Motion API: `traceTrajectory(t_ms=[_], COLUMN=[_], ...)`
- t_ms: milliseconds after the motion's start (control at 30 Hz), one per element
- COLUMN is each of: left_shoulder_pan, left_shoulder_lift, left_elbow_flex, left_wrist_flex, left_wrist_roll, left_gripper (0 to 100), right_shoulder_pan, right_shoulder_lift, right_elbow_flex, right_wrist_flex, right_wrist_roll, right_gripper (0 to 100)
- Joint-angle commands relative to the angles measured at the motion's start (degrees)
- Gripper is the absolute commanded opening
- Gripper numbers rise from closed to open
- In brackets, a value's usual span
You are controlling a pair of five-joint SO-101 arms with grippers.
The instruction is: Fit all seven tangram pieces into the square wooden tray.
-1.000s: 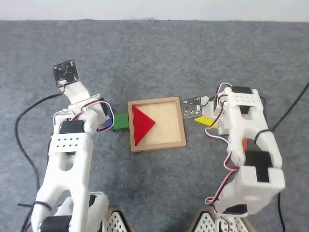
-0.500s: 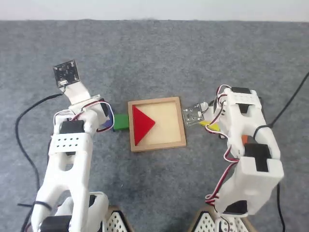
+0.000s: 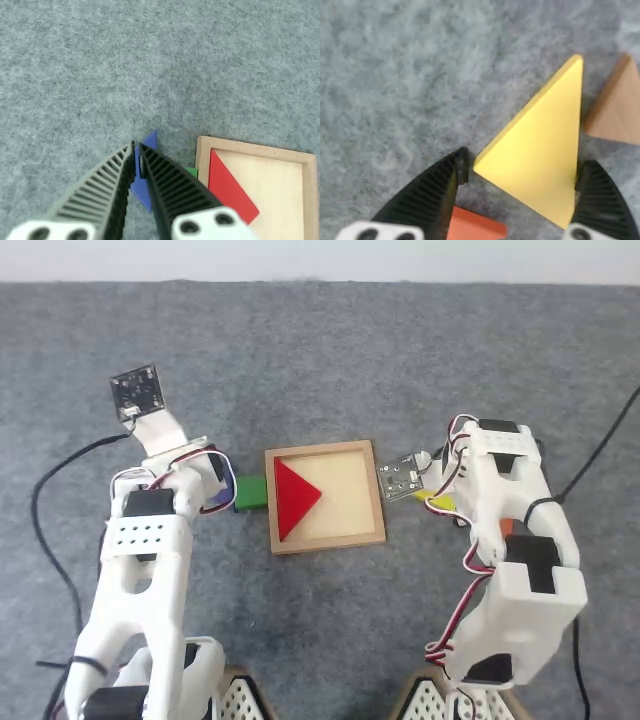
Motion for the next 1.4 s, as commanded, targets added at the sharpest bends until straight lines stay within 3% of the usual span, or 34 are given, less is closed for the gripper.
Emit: traceTrajectory(t_ms=[0, 167, 467, 800, 967, 1200, 1367], left_shoulder_pan=[0.00, 0.00, 0.00, 0.00, 0.00, -0.35, -0.44], left_shoulder_lift=[-2.64, -2.64, -2.64, -2.64, -2.64, -2.64, -2.64], left_elbow_flex=[-1.54, -1.54, -1.45, -1.36, -1.36, -1.36, -1.36], left_wrist_flex=[0.18, 0.26, 0.26, 0.26, 0.26, 0.26, 0.26], left_wrist_roll=[0.26, 0.26, 0.26, 0.26, 0.26, 0.26, 0.35], left_gripper=[1, 1, 1, 1, 1, 1, 1], right_shoulder_pan=[-0.22, -0.40, -0.22, -0.66, -2.24, -14.99, -26.42], right_shoulder_lift=[0.31, 0.31, -0.84, -11.56, -16.31, -22.46, -20.00], right_elbow_flex=[-1.67, -1.67, -2.99, -3.43, -3.43, -3.52, -3.52], right_wrist_flex=[-0.04, -0.22, 1.27, 8.22, 8.40, 7.43, -0.84], right_wrist_roll=[0.18, -1.49, -3.43, -4.22, -9.93, -22.95, -34.90], right_gripper=[30.8, 19.5, 19.3, 19.1, 19.1, 19.1, 19.4])
